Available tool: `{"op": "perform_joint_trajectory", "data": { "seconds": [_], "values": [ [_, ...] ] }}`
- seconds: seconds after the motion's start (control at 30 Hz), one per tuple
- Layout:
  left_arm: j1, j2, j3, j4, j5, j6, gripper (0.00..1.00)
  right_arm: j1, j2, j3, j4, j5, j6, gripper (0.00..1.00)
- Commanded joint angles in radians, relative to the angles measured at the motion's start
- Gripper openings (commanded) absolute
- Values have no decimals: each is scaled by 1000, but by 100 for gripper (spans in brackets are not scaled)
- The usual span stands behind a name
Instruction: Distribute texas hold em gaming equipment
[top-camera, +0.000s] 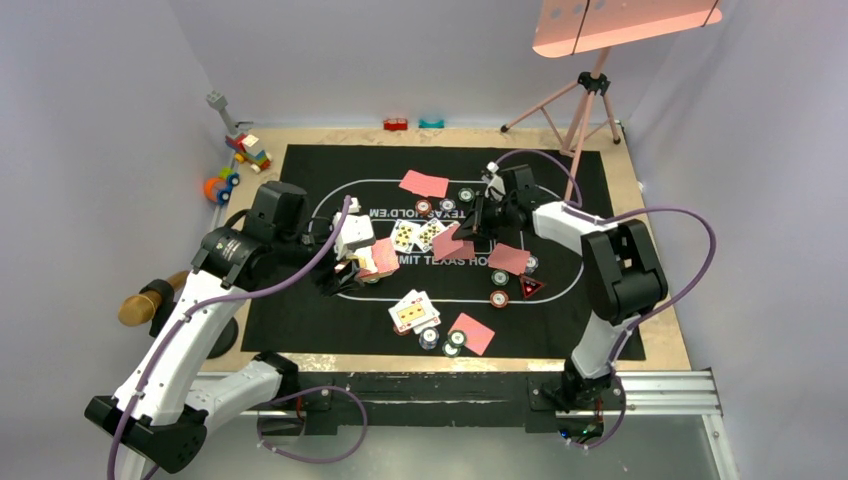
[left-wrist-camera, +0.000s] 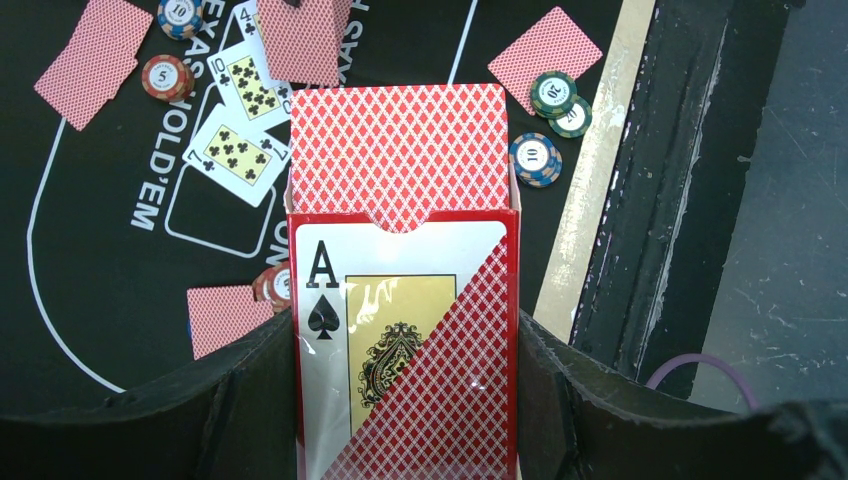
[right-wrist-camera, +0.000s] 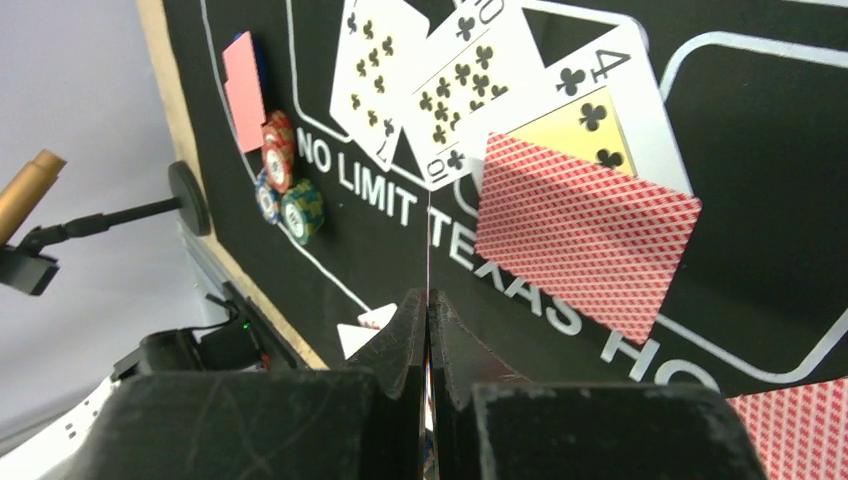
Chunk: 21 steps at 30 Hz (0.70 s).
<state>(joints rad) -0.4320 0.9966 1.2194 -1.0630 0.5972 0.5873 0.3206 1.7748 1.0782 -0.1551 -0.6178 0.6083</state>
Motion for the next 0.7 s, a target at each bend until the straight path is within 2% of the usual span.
{"op": "perform_joint_trajectory", "data": {
  "seconds": [0.0,0.1,0.47,0.57,0.67],
  "values": [
    [7,-10,31,40,33,2,0,3,45,38,40,56,-37,0],
    [8,-8,33,38,33,2,0,4,75,37,20,79,-41,8],
    [7,-7,37,38,34,1,0,12,34,10,-37,168,-64,66],
    [7,-5,37,36,35,0,0,13,5,16,-60,190,-69,78],
    [7,-5,36,37,36,0,0,16,-36,25,-87,213,-72,83]
  ]
}}
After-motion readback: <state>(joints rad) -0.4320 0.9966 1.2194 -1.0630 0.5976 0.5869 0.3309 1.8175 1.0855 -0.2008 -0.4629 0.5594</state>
